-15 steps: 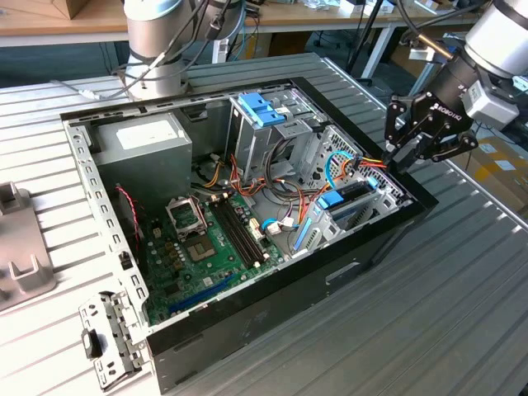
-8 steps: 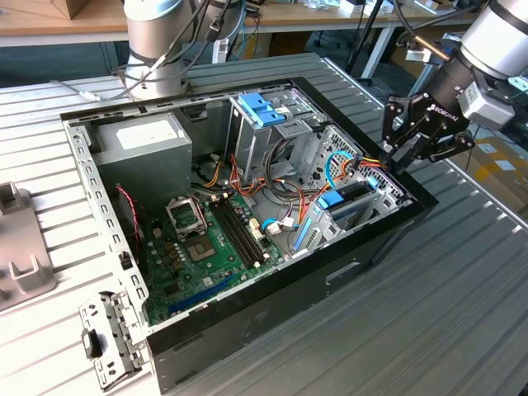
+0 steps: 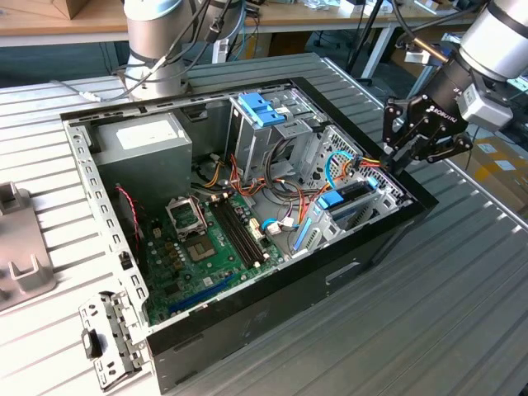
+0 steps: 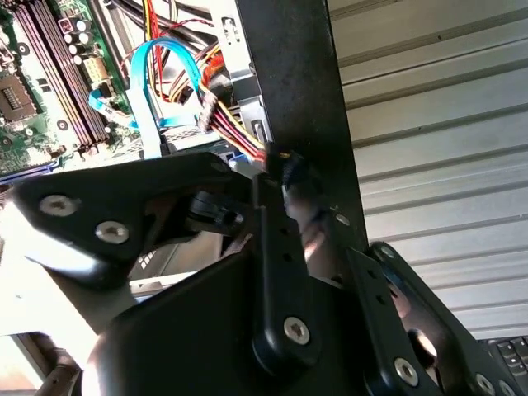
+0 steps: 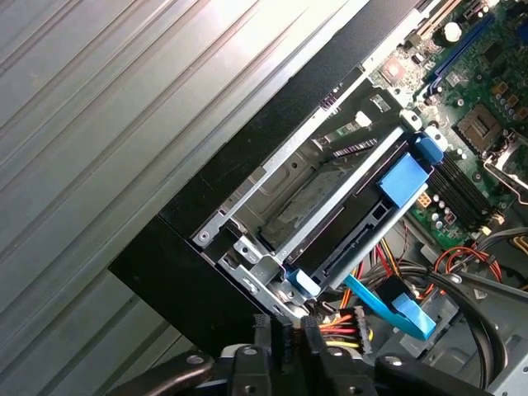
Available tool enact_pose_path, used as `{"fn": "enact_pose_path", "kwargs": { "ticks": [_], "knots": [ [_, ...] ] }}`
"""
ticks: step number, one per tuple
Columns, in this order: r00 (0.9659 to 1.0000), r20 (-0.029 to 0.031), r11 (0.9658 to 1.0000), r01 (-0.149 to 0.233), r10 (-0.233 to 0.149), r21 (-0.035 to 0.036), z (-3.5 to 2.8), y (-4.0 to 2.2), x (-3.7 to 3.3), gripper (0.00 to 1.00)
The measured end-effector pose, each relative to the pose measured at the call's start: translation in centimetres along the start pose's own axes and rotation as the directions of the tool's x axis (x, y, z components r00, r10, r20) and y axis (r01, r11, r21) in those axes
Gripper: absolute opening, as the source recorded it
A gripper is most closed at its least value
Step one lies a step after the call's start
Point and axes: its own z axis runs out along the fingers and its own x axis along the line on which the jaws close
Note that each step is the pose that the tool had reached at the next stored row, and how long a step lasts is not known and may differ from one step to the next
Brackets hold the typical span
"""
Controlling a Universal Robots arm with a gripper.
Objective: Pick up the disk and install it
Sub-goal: 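Insert the first disk wire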
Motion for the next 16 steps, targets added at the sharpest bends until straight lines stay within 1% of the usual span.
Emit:
{"fn": "enact_pose_path", "kwargs": {
  "ticks": [1,3,9,10,11,12,13,14,16],
  "knots": [
    [1.0,-0.0002,1.0,0.0,0.0,-0.0001,-0.01,0.0,0.0,0.22],
    [1.0,-0.0002,1.0,0.0,0.0,-0.0001,-0.01,0.0,0.0,0.2],
    [1.0,-0.0001,1.0,0.0,0.0,0.0,0.0,0.0,0.0,0.2],
    [1.0,0.0008,1.0,0.0,0.0,0.0007,-0.07,0.0,-0.01,0.2],
    [1.0,0.0023,1.0,0.001,-0.001,0.0021,-0.24,0.0,-0.03,0.2],
    [1.0,0.0045,1.0,0.001,-0.001,0.0045,-0.67,0.03,-0.12,0.2],
    [1.0,0.0066,1.0,0.001,-0.001,0.0066,-0.9,0.07,-0.19,0.2],
    [1.0,0.0082,1.0,0.001,-0.001,0.0082,-1.04,0.1,-0.24,0.2],
    [0.9999,0.0138,0.9999,0.002,-0.002,0.0137,-1.08,0.22,-0.35,0.2]
  ]
}}
